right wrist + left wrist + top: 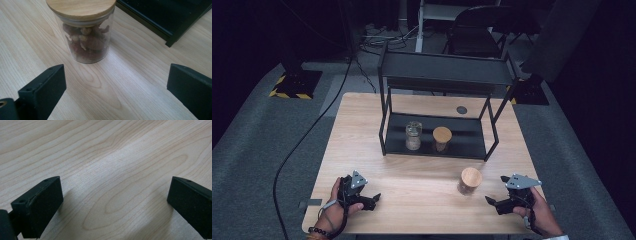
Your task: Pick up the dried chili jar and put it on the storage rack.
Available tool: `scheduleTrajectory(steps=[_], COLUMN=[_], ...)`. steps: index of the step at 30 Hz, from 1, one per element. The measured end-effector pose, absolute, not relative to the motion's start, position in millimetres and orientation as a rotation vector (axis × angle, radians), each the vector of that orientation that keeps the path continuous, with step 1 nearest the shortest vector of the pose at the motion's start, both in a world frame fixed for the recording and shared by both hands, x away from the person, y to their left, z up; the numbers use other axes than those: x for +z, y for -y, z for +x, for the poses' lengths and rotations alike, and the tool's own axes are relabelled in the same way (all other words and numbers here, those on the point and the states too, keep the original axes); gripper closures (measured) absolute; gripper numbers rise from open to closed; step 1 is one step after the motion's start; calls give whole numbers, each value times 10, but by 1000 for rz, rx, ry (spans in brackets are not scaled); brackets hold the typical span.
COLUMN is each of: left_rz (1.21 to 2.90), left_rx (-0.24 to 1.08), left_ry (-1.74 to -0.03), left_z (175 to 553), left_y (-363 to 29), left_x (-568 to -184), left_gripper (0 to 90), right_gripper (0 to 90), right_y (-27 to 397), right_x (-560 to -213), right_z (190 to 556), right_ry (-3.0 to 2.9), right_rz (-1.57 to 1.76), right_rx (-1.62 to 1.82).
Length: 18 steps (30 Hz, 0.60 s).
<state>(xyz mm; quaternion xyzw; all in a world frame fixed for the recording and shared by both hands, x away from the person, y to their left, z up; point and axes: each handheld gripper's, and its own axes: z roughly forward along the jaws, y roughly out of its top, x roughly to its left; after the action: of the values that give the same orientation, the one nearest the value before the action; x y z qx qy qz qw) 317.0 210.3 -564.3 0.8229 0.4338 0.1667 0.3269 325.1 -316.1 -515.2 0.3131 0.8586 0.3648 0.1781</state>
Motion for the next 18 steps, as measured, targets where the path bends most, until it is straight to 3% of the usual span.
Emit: scheduleTrajectory(steps=[18], left_rz=[2156], left_rx=[437], left_ry=[-1136], left_z=[3170], left_y=[-2103], left_x=[-5643], left_gripper=[0], right_gripper=[27], right_y=[2957], right_x=[-5184], right_z=[3276], right_ry=[-2473], right_rz=[890], right_rx=[996])
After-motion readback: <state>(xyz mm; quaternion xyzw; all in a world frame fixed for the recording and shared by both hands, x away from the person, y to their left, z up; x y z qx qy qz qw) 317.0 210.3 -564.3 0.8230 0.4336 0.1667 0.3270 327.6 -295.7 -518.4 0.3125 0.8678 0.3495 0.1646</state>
